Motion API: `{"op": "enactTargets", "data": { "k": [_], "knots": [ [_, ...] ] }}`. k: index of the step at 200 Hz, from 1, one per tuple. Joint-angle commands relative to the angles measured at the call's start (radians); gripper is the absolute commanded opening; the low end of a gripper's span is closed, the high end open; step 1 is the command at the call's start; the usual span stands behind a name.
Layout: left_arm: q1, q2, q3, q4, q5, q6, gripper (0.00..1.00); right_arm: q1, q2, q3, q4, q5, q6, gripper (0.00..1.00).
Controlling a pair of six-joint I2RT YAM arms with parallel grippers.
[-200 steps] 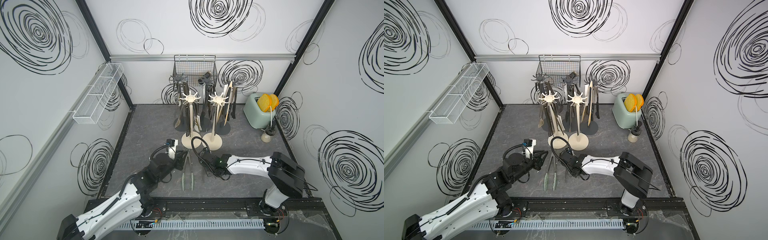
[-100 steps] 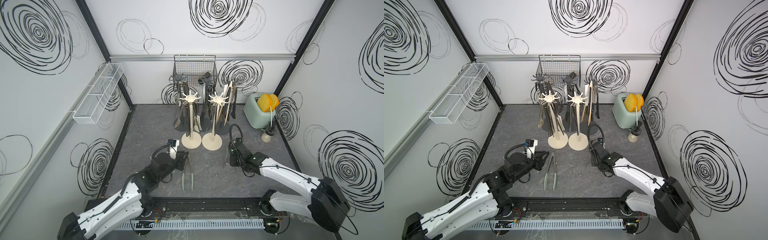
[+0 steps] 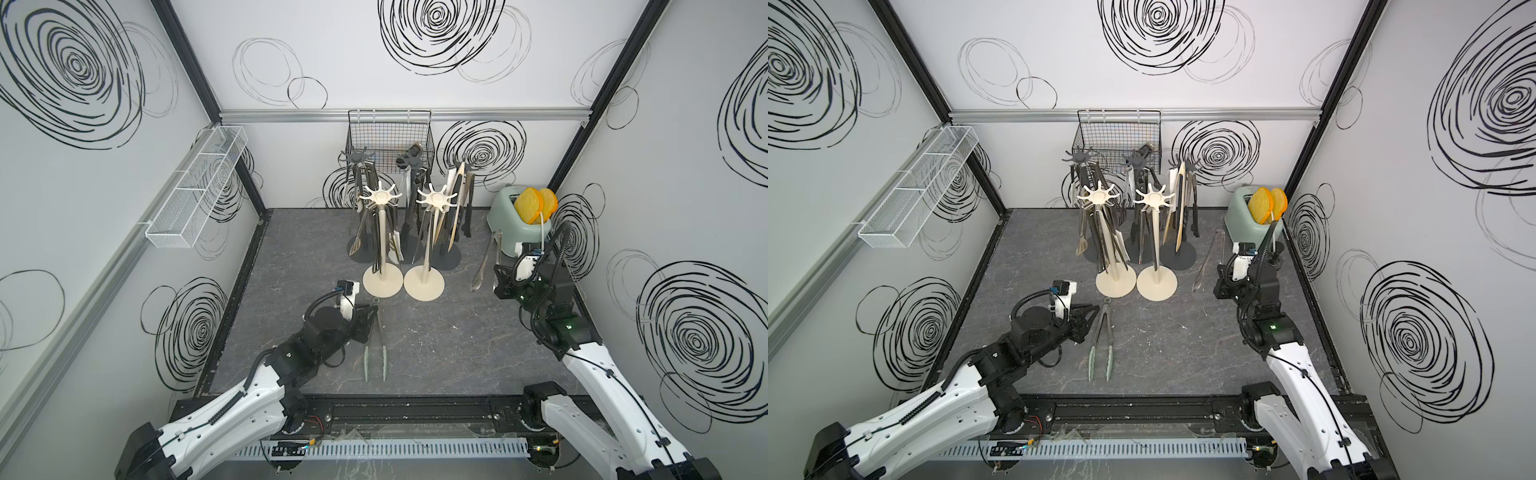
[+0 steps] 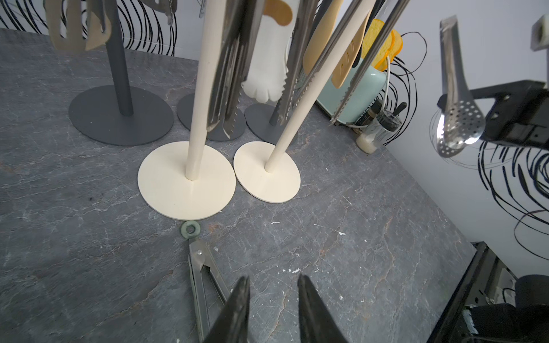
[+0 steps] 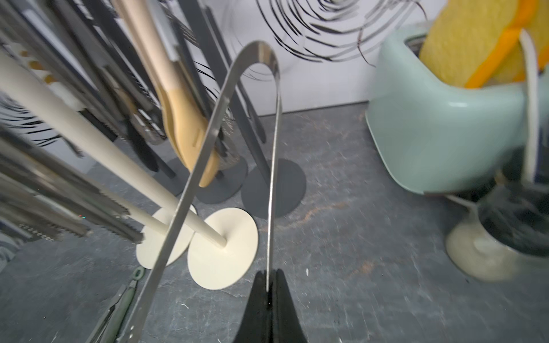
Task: Hang food tongs on kitchen utensil racks
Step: Pick up the food tongs from the center of the board, then hang the food tongs on the rack.
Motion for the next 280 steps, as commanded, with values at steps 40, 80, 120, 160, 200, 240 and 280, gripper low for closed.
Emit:
{"op": "enactTargets", "data": {
  "k": [40,80,120,160,200,240,280],
  "knots": [
    [0.010,0.021,-0.024,0.132,0.060,-0.012,0.33,-0.012,0.008,0.083,0.339,-0.405,-0.157,0.00],
    [0.009,0.037,-0.038,0.178,0.092,-0.009,0.33,-0.012,0.087,0.145,0.416,-0.480,-0.217,0.00],
    [0.010,0.043,-0.047,0.203,0.112,-0.010,0.33,-0.014,0.182,0.213,0.429,-0.498,-0.274,0.00],
    [0.009,0.046,-0.051,0.219,0.130,-0.010,0.33,-0.020,0.262,0.264,0.468,-0.504,-0.283,0.00],
    [0.009,0.048,-0.051,0.220,0.133,-0.005,0.33,-0.020,0.327,0.296,0.491,-0.516,-0.280,0.00],
    [0.009,0.058,-0.049,0.225,0.129,-0.004,0.33,-0.018,0.371,0.313,0.492,-0.534,-0.274,0.00],
    [0.009,0.073,-0.046,0.234,0.137,-0.006,0.33,-0.006,0.402,0.309,0.489,-0.546,-0.277,0.00]
  ]
}}
